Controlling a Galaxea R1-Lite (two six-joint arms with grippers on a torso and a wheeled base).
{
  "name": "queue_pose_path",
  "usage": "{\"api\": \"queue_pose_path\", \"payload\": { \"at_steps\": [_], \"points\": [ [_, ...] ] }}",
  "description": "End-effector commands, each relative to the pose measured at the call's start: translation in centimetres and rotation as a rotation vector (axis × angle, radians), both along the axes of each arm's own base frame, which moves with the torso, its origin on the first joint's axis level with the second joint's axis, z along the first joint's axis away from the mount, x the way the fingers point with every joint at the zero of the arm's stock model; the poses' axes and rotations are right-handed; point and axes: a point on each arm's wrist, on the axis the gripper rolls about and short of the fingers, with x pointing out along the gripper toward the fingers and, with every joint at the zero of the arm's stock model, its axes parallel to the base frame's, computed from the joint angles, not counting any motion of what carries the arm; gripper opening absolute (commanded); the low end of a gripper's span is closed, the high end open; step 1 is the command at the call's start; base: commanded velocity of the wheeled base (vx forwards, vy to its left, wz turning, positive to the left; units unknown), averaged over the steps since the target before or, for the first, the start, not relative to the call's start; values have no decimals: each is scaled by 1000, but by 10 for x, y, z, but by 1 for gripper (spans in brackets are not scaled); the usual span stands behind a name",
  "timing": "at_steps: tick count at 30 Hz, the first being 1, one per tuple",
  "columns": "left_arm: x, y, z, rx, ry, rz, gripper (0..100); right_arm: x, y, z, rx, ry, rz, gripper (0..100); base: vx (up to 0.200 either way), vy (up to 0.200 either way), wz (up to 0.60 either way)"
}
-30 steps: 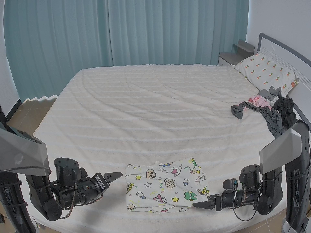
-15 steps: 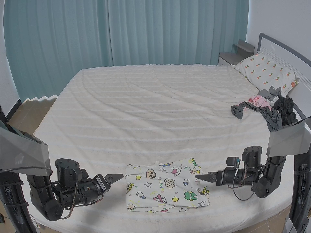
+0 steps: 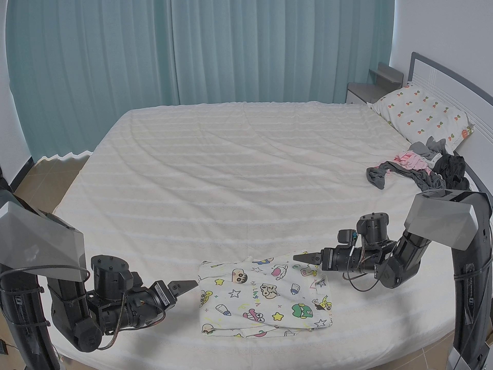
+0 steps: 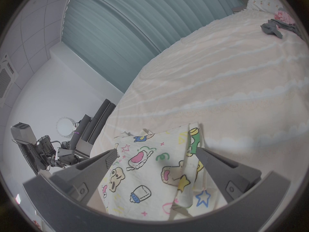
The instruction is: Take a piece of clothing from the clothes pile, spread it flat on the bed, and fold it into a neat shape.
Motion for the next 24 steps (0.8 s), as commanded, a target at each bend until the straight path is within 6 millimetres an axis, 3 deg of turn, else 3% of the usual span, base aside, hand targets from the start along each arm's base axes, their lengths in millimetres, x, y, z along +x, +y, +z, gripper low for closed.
{"api": "queue_pose_path", "payload": {
  "at_steps": [1,13,22,23,24],
  "points": [
    [-1,0,-2,4,10,2,100,11,4,-12,-7,24,3,100,0,0,0],
    [-1,0,-2,4,11,4,100,13,25,-18,-18,49,51,100,0,0,0],
    [0,0,-2,5,10,3,100,15,28,-23,-26,95,63,100,0,0,0],
    [0,0,-2,5,10,3,100,15,28,-23,-26,97,65,0,0,0,0],
    [0,0,-2,5,10,2,100,15,28,-23,-23,95,63,0,0,0,0]
  ]
}}
